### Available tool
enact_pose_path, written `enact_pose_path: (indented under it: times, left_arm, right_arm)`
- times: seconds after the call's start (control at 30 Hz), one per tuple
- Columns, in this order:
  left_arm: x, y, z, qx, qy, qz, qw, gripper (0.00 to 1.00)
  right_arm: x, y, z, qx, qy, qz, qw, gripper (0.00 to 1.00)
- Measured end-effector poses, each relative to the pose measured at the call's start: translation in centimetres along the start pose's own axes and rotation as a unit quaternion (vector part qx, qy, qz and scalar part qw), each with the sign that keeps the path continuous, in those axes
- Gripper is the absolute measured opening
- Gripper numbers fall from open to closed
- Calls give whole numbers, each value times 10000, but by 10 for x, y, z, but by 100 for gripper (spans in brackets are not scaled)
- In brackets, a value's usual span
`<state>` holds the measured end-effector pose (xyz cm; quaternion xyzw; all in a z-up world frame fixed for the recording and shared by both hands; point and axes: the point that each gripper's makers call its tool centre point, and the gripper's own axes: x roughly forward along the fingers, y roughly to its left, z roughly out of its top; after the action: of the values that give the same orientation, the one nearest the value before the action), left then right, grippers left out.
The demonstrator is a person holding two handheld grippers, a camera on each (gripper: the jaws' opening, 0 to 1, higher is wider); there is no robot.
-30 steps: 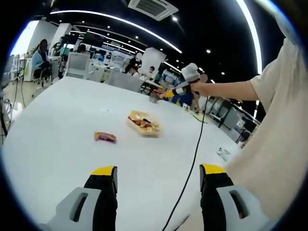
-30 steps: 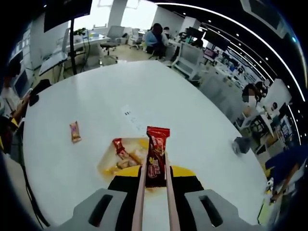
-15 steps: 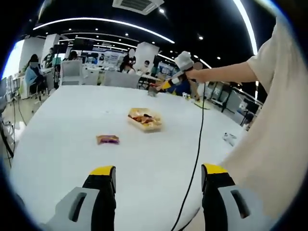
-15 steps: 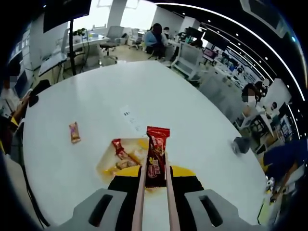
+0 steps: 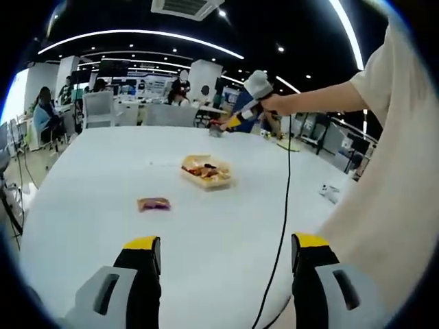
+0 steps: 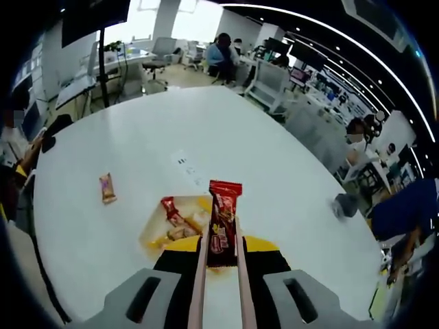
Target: Place the target food into the container with the food tongs after gripping and lifting it, then release it inside without dropping or visibly crushing the food.
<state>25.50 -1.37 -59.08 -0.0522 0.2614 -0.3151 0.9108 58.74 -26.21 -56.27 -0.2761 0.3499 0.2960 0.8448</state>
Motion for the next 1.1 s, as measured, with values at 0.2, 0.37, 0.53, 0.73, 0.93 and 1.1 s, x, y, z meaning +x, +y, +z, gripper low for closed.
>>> enact_pose_path:
  times: [0.2,0.37,0.53,0.73,0.93,1.1]
  left_arm:
    - [0,2,1,-3,-24,67,10000,83]
    - [1,0,0,-21,-10,51,10000,83]
    - [2,-1,0,-37,3,8,10000,82]
    - [2,-1,0,-30,3,-25,10000,82]
    - [2,0,1,-20,-1,-38,10000,82]
    - [2,-1,2,59,35,-90,9999,82]
  right_arm:
    - [1,-1,1,22,-24,-10,10000,21]
    - [0,-3,2,7,-33,-33,10000,21]
    - [-1,-3,4,24,-71,-32,10000,21]
    - [-3,-3,7,37,-113,-27,9999,21]
    - [-8,1,10,70,-178,-16,9998,22]
    - [-11,11,10,89,-275,19,9996,22]
